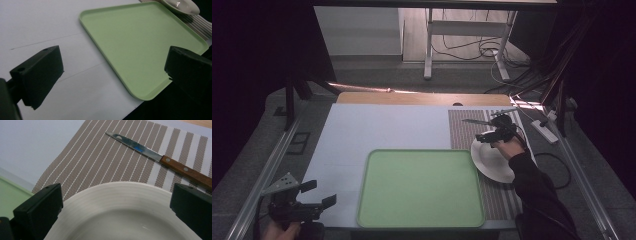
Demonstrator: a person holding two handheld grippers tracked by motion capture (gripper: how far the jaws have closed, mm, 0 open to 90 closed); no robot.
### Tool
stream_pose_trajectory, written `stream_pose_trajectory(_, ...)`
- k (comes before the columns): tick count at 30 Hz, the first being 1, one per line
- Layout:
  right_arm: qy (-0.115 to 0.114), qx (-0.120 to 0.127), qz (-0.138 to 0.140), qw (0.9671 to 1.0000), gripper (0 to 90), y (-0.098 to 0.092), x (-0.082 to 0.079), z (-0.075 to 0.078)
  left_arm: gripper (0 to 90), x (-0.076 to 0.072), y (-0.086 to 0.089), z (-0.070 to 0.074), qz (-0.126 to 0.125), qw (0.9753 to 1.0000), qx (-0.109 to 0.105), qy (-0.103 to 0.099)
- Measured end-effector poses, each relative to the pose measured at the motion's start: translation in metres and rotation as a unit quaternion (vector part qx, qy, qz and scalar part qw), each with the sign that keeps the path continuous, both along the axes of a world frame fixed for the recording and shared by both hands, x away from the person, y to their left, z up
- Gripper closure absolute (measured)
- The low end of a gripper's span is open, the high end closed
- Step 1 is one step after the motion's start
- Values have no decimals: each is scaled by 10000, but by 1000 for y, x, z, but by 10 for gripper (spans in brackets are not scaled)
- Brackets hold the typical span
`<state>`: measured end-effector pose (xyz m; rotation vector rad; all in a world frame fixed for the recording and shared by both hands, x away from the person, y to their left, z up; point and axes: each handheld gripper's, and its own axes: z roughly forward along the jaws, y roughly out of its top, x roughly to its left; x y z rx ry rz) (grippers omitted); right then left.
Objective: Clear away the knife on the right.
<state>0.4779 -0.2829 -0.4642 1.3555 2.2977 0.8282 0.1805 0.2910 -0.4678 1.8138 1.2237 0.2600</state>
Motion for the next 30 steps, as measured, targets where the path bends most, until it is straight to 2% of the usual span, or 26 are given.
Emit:
stream_pose_trajectory(11,73,-26,-205,9998,0,-1,20,-2,19,1,-5,1,-42,9997,239,28)
stream_pose_trajectory(24,133,-74,-427,9990,0,-7,41,-8,18,1,-6,1,-75,9996,277,40)
stream_pose_trajectory(30,184,-182,-574,9980,0,-11,52,-12,19,1,-6,1,-95,9996,268,20)
